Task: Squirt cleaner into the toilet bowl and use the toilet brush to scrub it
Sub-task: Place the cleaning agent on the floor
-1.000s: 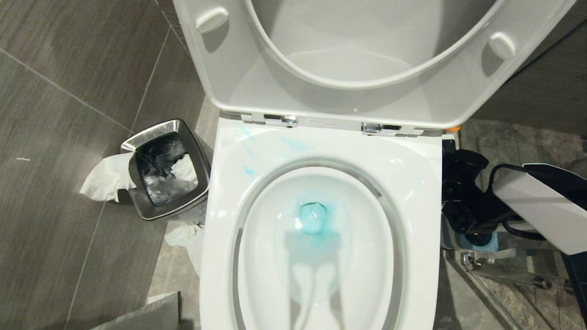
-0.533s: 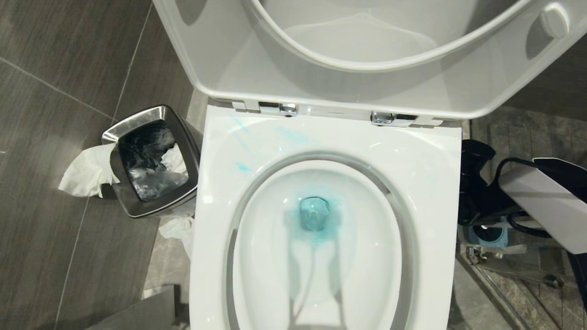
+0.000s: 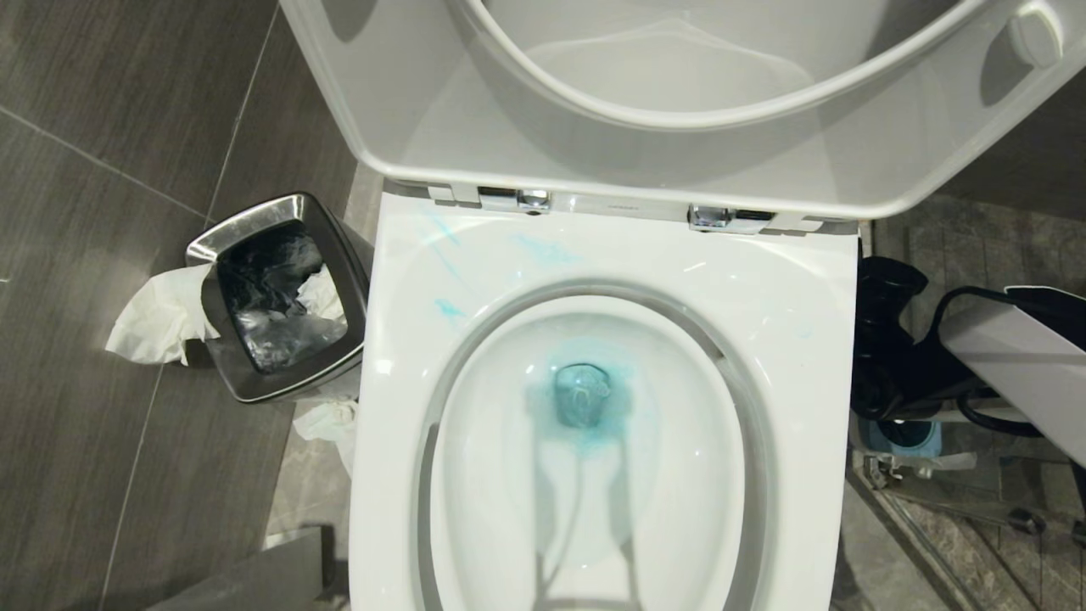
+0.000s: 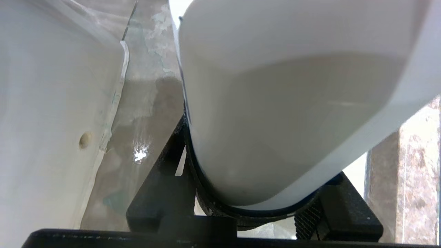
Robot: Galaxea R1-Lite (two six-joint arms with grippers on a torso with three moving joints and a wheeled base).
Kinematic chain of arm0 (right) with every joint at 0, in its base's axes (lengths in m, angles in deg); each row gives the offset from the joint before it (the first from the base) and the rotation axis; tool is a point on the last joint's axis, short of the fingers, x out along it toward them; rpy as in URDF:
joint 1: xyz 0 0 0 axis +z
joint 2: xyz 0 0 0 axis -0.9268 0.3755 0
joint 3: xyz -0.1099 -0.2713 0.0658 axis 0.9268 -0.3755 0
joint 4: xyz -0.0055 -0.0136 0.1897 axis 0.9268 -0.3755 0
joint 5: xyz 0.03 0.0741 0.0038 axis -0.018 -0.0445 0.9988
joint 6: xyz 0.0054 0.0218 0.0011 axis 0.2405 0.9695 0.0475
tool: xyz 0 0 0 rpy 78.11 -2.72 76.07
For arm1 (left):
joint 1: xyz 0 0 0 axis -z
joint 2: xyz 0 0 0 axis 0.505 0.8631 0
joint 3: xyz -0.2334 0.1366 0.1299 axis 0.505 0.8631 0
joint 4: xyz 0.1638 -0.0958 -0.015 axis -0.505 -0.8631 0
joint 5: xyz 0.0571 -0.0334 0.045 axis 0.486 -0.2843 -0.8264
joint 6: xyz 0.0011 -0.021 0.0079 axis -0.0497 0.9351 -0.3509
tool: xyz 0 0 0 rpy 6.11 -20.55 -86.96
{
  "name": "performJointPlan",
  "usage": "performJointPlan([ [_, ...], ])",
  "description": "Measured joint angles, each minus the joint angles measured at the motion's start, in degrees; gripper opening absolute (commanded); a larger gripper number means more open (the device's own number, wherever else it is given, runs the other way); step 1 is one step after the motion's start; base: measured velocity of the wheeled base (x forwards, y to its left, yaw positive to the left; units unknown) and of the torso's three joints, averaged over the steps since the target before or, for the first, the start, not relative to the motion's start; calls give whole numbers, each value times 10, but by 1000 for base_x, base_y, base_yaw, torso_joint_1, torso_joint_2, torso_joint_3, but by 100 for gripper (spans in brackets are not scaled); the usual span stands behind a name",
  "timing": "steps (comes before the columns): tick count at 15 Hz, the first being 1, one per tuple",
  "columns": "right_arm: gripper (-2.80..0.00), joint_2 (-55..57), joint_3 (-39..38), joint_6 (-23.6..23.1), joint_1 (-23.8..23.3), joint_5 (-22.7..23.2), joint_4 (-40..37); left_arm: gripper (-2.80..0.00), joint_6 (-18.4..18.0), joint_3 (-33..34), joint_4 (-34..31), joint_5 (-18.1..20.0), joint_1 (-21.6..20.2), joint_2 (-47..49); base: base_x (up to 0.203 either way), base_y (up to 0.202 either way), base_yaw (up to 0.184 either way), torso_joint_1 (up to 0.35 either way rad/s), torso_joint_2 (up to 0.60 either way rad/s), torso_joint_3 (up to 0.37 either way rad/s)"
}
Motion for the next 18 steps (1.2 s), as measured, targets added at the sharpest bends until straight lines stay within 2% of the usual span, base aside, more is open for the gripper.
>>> performJointPlan([
  [18, -280, -10, -27, 1, -9, 1, 22, -280, 0, 0, 0, 0, 0, 0, 0, 0, 0, 0, 0, 0],
])
